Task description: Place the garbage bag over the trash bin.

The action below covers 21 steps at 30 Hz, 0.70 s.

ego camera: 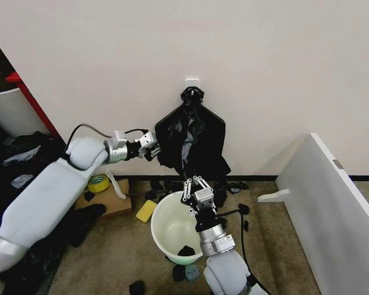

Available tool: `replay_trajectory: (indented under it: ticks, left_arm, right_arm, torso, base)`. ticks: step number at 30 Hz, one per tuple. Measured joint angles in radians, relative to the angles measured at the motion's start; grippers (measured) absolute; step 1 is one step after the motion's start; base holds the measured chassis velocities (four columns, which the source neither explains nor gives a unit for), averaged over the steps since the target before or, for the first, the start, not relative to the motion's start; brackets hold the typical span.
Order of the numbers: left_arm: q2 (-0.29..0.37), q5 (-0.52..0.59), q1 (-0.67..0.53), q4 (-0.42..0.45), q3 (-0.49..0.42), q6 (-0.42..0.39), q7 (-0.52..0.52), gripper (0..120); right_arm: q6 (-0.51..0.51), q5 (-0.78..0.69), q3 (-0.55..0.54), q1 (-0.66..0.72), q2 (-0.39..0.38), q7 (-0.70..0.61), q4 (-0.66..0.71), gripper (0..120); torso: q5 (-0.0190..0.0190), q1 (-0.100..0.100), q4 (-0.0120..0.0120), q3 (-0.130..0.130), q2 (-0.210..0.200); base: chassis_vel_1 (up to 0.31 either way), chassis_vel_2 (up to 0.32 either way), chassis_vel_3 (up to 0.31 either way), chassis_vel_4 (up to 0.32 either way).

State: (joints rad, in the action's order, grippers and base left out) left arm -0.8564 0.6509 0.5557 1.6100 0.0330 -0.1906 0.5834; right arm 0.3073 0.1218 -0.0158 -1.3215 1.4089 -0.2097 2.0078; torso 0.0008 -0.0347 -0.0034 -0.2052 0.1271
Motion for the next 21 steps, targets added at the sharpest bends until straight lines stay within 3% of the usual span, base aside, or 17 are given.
replay_trajectory:
  ticks: [4, 10, 21]
  left_arm:
    - [-0.021, 0.232, 0.137, 0.088, 0.06, 0.05, -0.161, 0]
    - [-0.074, 0.364, 0.305, 0.182, 0.088, 0.153, -0.27, 0]
    - [-0.16, 0.331, 0.603, 0.363, 0.168, 0.313, -0.318, 0]
  right_arm:
    - [-0.025, -0.073, -0.014, -0.011, -0.012, -0.025, 0.02, 0]
    - [-0.057, -0.178, -0.031, -0.031, -0.032, -0.061, 0.066, 0]
    - [-0.131, -0.435, -0.067, -0.147, -0.143, -0.202, 0.272, 0]
  torso:
    - [0.0, 0.0, 0.0003, 0.0, 0.0]
    - [-0.0003, 0.0, 0.0001, 0.0, 0.0]
    - [0.0, 0.0, 0.0005, 0.0, 0.0]
  base:
    - [0.0, 0.0, 0.0, 0.0]
    - [0.0, 0.0, 0.0, 0.0]
    - [0.0, 0.0, 0.0, 0.0]
